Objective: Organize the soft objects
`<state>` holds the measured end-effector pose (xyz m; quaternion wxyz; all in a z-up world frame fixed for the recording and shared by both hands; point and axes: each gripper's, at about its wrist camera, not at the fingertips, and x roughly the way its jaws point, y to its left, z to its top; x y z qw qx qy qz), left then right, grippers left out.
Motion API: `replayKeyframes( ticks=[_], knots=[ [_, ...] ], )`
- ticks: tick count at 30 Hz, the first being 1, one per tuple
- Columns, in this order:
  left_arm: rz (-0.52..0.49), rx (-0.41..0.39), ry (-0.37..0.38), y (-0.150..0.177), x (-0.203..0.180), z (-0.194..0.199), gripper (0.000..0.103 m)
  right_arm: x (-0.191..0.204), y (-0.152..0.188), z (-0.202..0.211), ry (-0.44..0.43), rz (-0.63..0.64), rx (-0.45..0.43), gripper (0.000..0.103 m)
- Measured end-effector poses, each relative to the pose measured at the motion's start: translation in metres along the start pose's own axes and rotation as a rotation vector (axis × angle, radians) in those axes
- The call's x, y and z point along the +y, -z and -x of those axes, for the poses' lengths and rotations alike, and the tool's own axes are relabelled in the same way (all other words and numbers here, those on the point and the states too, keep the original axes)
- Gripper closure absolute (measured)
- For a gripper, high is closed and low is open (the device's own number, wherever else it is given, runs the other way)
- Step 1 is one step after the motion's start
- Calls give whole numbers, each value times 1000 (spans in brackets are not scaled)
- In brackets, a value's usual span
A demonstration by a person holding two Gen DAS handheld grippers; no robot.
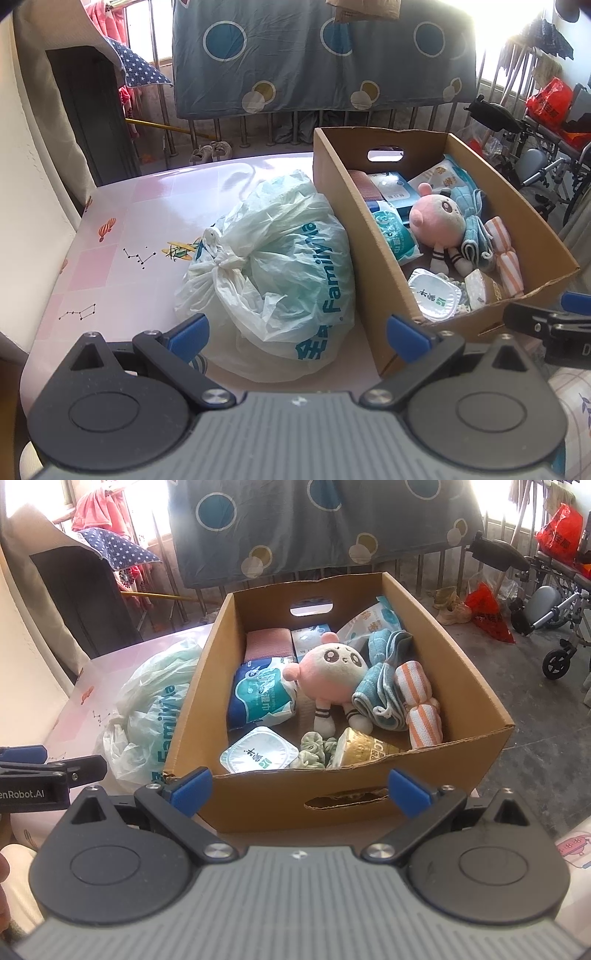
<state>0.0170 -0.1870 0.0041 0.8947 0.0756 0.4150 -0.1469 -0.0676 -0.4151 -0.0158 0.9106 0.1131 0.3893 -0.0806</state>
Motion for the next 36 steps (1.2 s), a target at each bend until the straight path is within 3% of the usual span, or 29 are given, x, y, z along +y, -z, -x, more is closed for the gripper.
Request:
replayKeyframes(
  ticks=[36],
  knots=[
    [4,0,2,1,1,1,0,3,0,0,3,8,4,1]
  ],
)
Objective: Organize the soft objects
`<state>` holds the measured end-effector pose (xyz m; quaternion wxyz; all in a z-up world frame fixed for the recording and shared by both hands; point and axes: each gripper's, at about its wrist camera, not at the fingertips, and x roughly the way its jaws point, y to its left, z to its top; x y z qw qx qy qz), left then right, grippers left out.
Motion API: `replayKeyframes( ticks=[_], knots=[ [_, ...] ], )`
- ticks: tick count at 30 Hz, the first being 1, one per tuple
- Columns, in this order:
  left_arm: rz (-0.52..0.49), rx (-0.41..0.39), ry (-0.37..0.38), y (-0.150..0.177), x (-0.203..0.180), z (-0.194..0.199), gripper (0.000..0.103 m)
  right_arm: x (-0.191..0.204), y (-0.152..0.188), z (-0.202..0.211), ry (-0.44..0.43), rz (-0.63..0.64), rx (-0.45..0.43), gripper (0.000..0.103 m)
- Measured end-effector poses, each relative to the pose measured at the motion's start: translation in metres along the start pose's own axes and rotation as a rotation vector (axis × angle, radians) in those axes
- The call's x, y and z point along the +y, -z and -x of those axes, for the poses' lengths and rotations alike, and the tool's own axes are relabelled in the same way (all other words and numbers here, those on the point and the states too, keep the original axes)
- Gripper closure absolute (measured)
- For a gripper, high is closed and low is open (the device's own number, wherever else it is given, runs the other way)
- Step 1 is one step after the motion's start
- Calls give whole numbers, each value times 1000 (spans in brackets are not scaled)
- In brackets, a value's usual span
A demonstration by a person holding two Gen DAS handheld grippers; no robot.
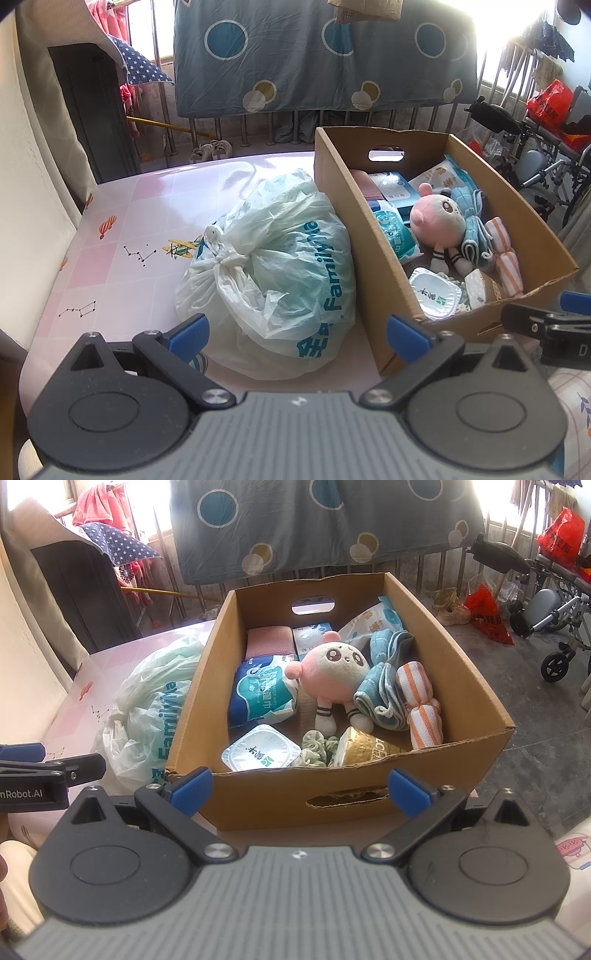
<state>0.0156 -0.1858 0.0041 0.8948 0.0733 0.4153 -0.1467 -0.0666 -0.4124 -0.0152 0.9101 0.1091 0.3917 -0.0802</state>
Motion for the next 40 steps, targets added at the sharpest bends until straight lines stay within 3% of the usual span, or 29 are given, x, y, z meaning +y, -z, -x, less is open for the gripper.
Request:
replayKeyframes(
  ticks=[40],
  knots=[
    [3,0,-2,0,2,-1,0,-5,-5,-3,-1,8,6,1]
  ],
)
